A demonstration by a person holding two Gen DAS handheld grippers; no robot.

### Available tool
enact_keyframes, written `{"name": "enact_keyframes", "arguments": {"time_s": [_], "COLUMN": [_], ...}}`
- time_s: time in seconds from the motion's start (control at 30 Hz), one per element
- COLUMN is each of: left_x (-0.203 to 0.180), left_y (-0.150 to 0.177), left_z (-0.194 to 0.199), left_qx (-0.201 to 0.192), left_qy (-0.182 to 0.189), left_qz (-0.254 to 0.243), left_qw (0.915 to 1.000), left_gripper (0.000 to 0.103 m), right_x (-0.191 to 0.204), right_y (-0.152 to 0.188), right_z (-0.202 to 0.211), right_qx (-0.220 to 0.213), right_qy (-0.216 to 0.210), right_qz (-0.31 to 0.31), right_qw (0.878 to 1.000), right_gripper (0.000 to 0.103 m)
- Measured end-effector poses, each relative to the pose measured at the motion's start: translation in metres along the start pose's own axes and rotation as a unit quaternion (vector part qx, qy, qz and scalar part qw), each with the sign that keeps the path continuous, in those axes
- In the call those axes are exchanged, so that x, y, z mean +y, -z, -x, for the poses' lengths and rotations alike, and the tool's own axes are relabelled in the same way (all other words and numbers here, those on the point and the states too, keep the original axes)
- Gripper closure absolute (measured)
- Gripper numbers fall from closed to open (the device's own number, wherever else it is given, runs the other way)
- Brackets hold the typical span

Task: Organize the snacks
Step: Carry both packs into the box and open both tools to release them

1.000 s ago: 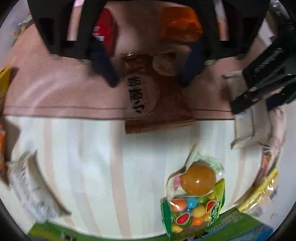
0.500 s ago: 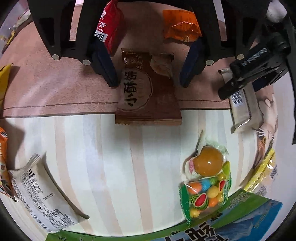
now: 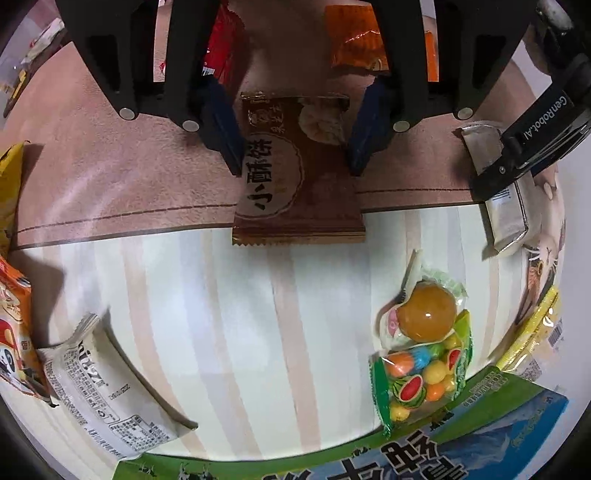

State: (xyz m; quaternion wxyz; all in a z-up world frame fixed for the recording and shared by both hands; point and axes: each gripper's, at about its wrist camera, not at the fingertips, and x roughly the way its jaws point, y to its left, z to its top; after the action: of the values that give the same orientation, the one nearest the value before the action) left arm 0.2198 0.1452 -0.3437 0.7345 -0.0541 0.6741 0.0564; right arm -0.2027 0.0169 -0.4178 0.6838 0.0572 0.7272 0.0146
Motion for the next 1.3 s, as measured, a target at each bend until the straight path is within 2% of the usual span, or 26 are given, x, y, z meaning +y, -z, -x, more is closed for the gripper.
{"name": "enact_keyframes", "arguments": {"time_s": [0.13, 0.33, 0.57, 0.73, 0.8, 0.9, 0.97, 1.07, 1.3], "left_x": [-0.02, -0.03, -0.047, -0.061, -0.072, -0.088, -0.096, -0.102, -0.101], "left_y": [0.011, 0.022, 0.007, -0.038, -0.06, -0.097, -0.126, -0.169, -0.257], "left_z": [0.013, 0.049, 0.127, 0.185, 0.201, 0.208, 0.203, 0.193, 0.123], "left_qx": [0.0, -0.018, -0.071, -0.107, -0.112, -0.112, -0.112, -0.095, 0.009], "left_qy": [0.014, 0.043, 0.099, 0.139, 0.149, 0.151, 0.139, 0.131, 0.115], "left_qz": [0.005, -0.005, -0.022, -0.045, -0.057, -0.067, -0.068, -0.065, -0.051], "left_qw": [0.9999, 0.9989, 0.9923, 0.9834, 0.9808, 0.9799, 0.9816, 0.9847, 0.992], "left_gripper": [0.046, 0.046, 0.046, 0.046, 0.046, 0.046, 0.045, 0.045, 0.045], "right_x": [0.005, 0.003, -0.008, -0.027, -0.022, -0.023, -0.023, -0.021, -0.001], "right_y": [0.01, 0.021, 0.016, -0.018, -0.037, -0.072, -0.094, -0.135, -0.215], "right_z": [0.01, 0.053, 0.122, 0.182, 0.195, 0.217, 0.226, 0.227, 0.188], "right_qx": [-0.011, -0.031, -0.066, -0.098, -0.112, -0.13, -0.142, -0.145, -0.093], "right_qy": [-0.009, -0.039, -0.088, -0.127, -0.132, -0.139, -0.133, -0.13, -0.123], "right_qz": [0.01, 0.014, 0.016, 0.009, 0.008, 0.009, 0.012, 0.01, 0.006], "right_qw": [1.0, 0.999, 0.994, 0.987, 0.985, 0.982, 0.981, 0.981, 0.988], "right_gripper": [0.044, 0.044, 0.044, 0.044, 0.044, 0.044, 0.044, 0.044, 0.044]}}
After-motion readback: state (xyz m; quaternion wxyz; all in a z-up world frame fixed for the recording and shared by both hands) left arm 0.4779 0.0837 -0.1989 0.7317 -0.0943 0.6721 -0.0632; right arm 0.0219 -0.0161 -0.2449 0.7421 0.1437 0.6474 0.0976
